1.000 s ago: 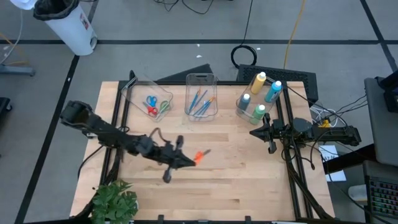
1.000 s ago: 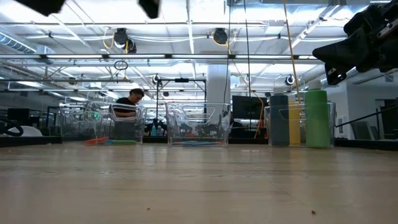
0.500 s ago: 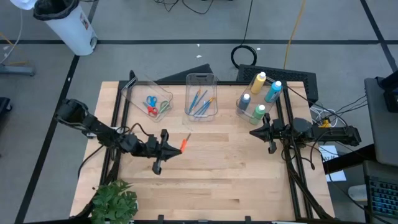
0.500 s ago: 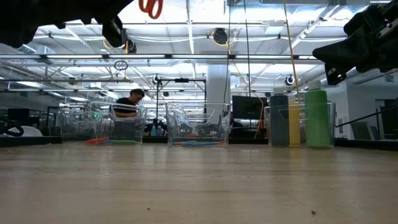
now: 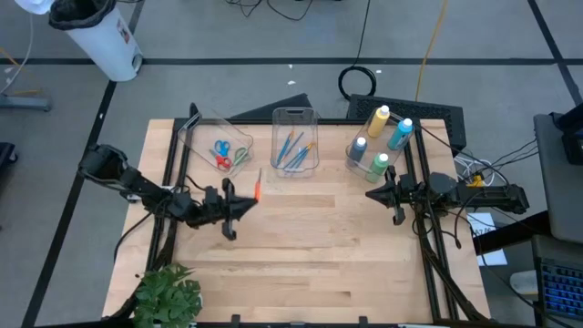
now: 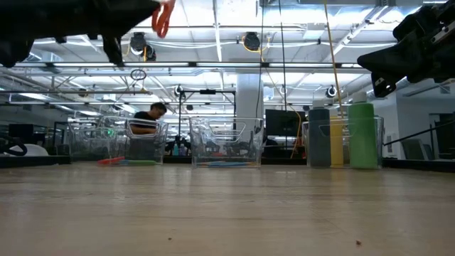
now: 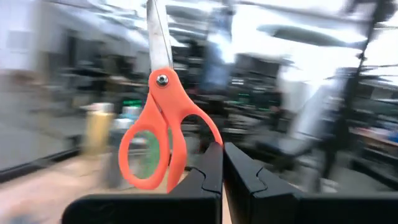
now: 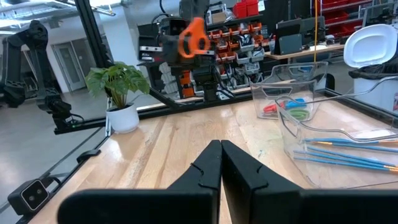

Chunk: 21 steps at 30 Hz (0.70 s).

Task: Pick & Place Paint Supplies
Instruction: Put the orange scissors into the left transparent bin

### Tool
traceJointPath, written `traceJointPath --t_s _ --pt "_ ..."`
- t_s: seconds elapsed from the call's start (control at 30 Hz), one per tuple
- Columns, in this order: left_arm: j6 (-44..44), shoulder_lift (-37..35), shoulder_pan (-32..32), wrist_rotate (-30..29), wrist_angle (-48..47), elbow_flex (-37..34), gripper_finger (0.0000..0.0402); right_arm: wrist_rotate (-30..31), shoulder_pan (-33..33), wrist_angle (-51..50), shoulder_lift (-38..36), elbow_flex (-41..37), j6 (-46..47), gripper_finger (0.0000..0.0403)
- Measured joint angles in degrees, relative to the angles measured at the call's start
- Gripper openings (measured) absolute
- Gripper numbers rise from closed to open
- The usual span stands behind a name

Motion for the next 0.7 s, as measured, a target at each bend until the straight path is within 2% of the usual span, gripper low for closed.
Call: traceJointPath --t_s 0.1,0.23,0.4,0.43,0.5,0.7 --pt "0.31 -0.01 0.0 -11.95 -0.03 0.0 0.0 0.01 -0.01 0.0 -0.01 0.0 -0.33 0.0" --pt "2.29 -2.17 0.02 -34.37 -0.03 0.0 0.0 0.01 -0.01 0.0 0.01 0.01 -0.28 0.0" --pt "12.76 -8.68 0.02 -55.52 -0.04 0.0 0.0 0.01 -0.01 0.0 -0.01 0.02 0.02 0.0" --pt "15.96 -10.55 0.01 -57.74 0.08 -0.02 0.0 0.01 -0.01 0.0 -0.01 0.0 0.02 0.0" --pt "21.69 -14.45 0.06 -58.13 0.83 -0.01 0.0 0.01 -0.01 0.0 0.0 0.0 0.02 0.0" --pt "30.04 -24.89 0.02 -58.17 1.91 1.03 0.0 0.19 -0.01 0.03 -0.01 0.01 -0.52 0.0"
